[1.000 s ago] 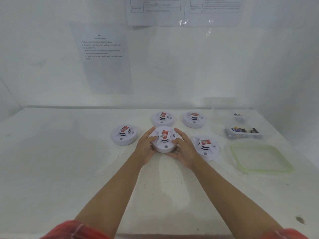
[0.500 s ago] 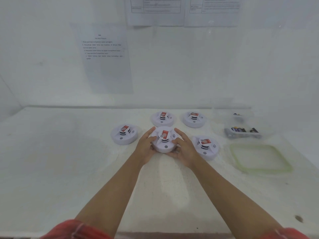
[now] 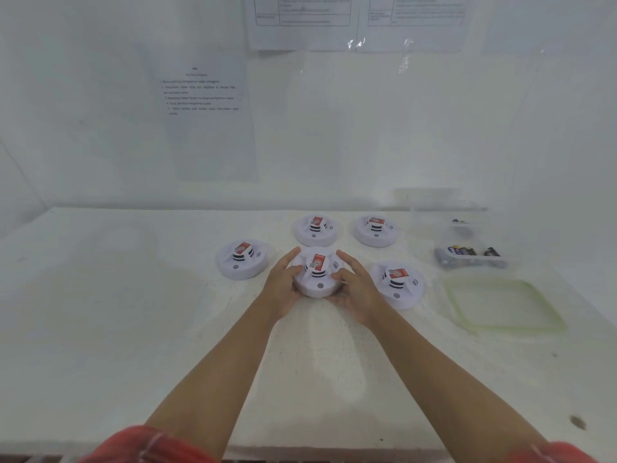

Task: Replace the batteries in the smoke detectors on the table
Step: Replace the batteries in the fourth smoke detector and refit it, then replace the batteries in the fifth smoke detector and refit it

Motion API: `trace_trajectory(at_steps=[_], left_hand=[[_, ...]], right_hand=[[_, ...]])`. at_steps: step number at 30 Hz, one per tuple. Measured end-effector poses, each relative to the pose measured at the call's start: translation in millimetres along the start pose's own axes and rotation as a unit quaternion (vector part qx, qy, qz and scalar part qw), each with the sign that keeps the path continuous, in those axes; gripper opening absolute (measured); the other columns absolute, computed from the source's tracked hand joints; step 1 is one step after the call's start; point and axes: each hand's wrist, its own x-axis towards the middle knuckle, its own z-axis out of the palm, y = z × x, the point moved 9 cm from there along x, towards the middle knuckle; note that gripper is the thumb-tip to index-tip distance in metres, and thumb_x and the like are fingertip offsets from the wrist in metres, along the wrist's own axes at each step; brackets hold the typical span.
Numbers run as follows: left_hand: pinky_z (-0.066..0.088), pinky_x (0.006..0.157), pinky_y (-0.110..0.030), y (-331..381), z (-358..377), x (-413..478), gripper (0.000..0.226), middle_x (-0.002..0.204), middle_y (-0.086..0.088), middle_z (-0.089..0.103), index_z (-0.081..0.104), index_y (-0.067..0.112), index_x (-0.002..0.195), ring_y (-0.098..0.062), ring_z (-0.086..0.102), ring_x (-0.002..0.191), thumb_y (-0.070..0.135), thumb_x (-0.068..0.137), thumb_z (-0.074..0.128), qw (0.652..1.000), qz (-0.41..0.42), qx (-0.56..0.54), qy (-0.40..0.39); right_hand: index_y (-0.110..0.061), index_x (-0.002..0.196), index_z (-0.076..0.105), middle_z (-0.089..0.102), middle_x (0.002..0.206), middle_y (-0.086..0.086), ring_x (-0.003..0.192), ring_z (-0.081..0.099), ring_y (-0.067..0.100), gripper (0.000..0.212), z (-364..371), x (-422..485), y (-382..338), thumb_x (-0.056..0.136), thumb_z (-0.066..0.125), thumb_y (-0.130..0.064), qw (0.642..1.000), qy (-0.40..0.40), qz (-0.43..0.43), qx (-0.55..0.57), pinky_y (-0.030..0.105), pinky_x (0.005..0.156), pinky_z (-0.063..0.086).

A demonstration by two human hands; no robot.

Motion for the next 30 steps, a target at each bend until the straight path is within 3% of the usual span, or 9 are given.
trace_trajectory(at_steps=[4,8,11,13,15,19,24,27,30], left_hand=[[0.042,0.104,-0.041,-1.4,-2.9,3.4,0.048,0.145,-0.009,0.042,0.035,0.016,0.143,-0.027,0.048,0.125,0.0,0.098,0.037,0.998,0.005,0.055,0.02],[0.034,0.111,-0.039,3.9,-0.8,4.6,0.048,0.15,-0.004,0.035,0.032,0.018,0.146,-0.023,0.039,0.134,0.006,0.099,0.036,0.986,0.021,0.158,0.049],[0.029,0.109,-0.029,7.8,-0.3,4.9,0.049,0.153,-0.002,0.031,0.031,0.015,0.146,-0.02,0.032,0.138,0.004,0.098,0.033,0.975,0.034,0.209,0.069],[0.028,0.109,-0.028,8.3,-1.5,5.4,0.048,0.153,-0.002,0.031,0.032,0.013,0.146,-0.02,0.031,0.139,0.005,0.099,0.033,0.965,0.043,0.245,0.083],[0.027,0.111,-0.03,7.1,-2.9,6.3,0.046,0.152,-0.004,0.032,0.034,0.011,0.145,-0.02,0.03,0.14,0.006,0.099,0.033,0.951,0.05,0.292,0.093],[0.027,0.111,-0.031,5.3,-6.3,10.1,0.045,0.151,-0.007,0.035,0.038,0.007,0.142,-0.022,0.032,0.139,0.002,0.098,0.033,0.943,0.049,0.312,0.103],[0.026,0.111,-0.03,7.9,-5.9,7.2,0.045,0.15,-0.006,0.036,0.04,0.008,0.141,-0.021,0.032,0.139,0.002,0.098,0.032,0.942,0.05,0.313,0.109],[0.026,0.112,-0.031,14.8,-6.7,1.8,0.046,0.149,-0.004,0.038,0.042,0.01,0.14,-0.019,0.033,0.138,0.001,0.097,0.03,0.942,0.063,0.305,0.121],[0.033,0.108,-0.03,38.2,-19.3,-7.3,0.044,0.14,-0.006,0.049,0.051,0.009,0.133,-0.02,0.043,0.131,-0.001,0.094,0.033,0.941,0.115,0.264,0.179]], right_hand=[[-0.029,0.127,0.047,0.054,0.127,0.006,0.105,0.059,0.023,0.046,-1.5,0.9,-3.2,0.087,0.05,-0.005,0.997,0.025,-0.021,-0.074,0.036,0.085,0.054],[-0.026,0.133,0.044,0.053,0.11,0.001,0.08,0.05,0.008,0.047,-2.6,-1.9,-12.3,0.089,0.047,-0.009,0.985,0.055,-0.036,-0.16,0.018,0.061,0.04],[-0.019,0.136,0.044,0.051,0.108,0.004,0.074,0.046,0.007,0.049,-6.1,0.5,-10.3,0.088,0.051,-0.009,0.979,0.061,-0.035,-0.19,0.017,0.061,0.038],[-0.018,0.138,0.042,0.052,0.116,0.006,0.083,0.05,0.01,0.052,-6.0,-0.2,-10.2,0.088,0.053,-0.01,0.971,0.064,-0.042,-0.225,0.018,0.067,0.041],[-0.017,0.14,0.04,0.049,0.132,0.006,0.109,0.051,0.016,0.053,-5.4,-2.1,-11.3,0.089,0.053,-0.013,0.961,0.065,-0.047,-0.266,0.024,0.086,0.044],[-0.015,0.144,0.032,0.035,0.15,0.004,0.135,0.036,0.019,0.056,-1.4,-6.4,-10.8,0.092,0.05,-0.017,0.946,0.05,-0.044,-0.319,0.031,0.108,0.031],[-0.014,0.144,0.032,0.032,0.152,0.005,0.138,0.032,0.02,0.053,2.6,-10.1,-14.8,0.093,0.046,-0.018,0.932,0.062,-0.045,-0.355,0.033,0.112,0.027],[-0.004,0.135,0.046,0.044,0.143,0.011,0.132,0.04,0.024,0.044,4.1,-13.8,-30.5,0.092,0.046,-0.016,0.911,0.122,-0.095,-0.381,0.033,0.107,0.031],[-0.01,0.13,0.051,0.05,0.136,0.005,0.128,0.043,0.021,0.039,20.9,-11.8,-47.1,0.092,0.045,-0.013,0.912,0.149,-0.161,-0.347,0.019,0.095,0.034]])
